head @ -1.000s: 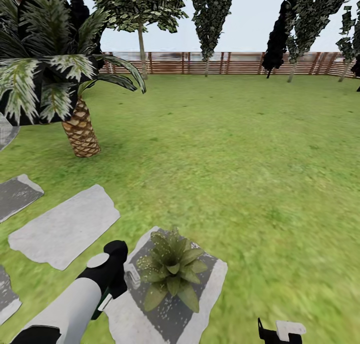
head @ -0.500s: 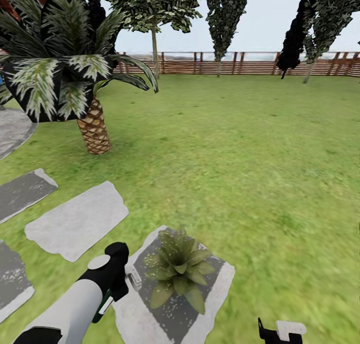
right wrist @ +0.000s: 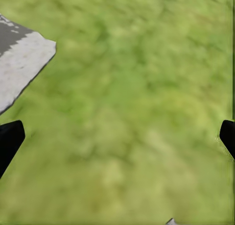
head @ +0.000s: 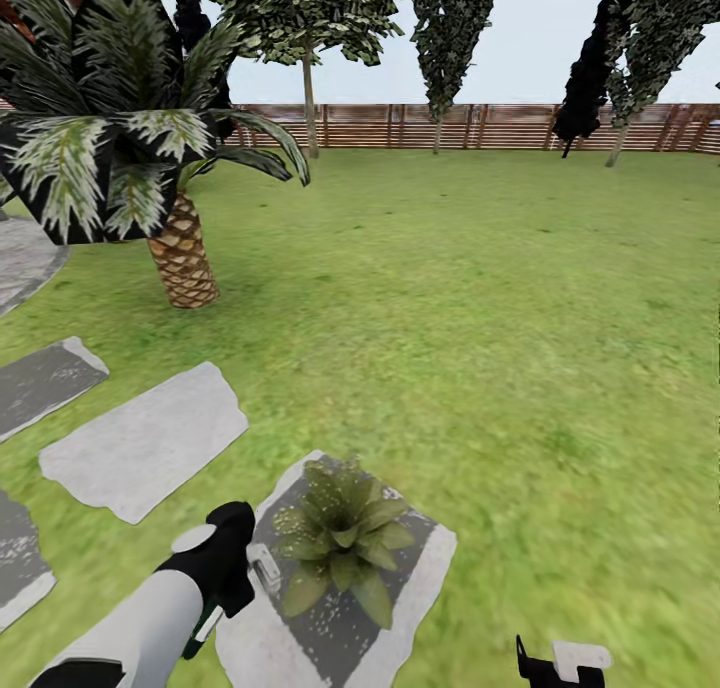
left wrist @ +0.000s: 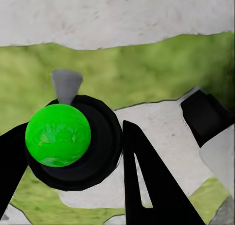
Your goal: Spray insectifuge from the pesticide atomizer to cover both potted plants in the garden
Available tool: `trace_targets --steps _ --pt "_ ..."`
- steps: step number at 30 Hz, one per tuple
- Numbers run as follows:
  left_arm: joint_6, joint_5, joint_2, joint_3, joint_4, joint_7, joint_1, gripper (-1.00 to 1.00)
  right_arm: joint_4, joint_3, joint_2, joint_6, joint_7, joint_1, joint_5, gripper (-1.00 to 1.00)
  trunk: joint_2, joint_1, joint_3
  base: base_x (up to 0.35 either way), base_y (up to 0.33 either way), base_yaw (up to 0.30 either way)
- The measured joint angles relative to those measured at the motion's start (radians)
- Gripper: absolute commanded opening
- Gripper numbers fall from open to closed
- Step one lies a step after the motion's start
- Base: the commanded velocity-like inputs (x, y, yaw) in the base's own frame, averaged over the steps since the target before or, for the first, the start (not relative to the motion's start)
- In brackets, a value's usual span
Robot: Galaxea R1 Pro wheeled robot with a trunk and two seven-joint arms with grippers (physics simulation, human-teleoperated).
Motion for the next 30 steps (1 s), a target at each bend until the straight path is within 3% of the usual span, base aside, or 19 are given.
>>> trace_targets --steps 5,13,21,30 --pt "-0.001 0.036 0.003 -0.002 -0.001 0.004 0.0 -1.0 0.0 0.0 0.001 0.0 0.0 0.0 -0.001 1.0 0.0 0.0 0.0 0.034 -0.198 0.057" --pt "0.0 0.037 0.008 -0.001 -0.014 0.005 0.001 -1.0 0.0 0.0 0.001 0.001 0.0 0.0 0.0 1.0 0.0 0.0 0.0 0.004 -0.013 0.257" --pt "0.001 0.036 0.008 -0.002 -0.003 0.019 0.0 -1.0 0.0 0.0 0.001 0.001 0.0 0.0 0.0 1.0 0.0 0.0 0.0 0.274 0.0 0.014" --pt "0.002 0.037 0.008 -0.004 0.0 0.018 0.009 -1.0 0.0 0.0 0.001 0.001 0.0 0.0 0.0 1.0 0.0 0.0 0.0 0.013 0.0 0.195"
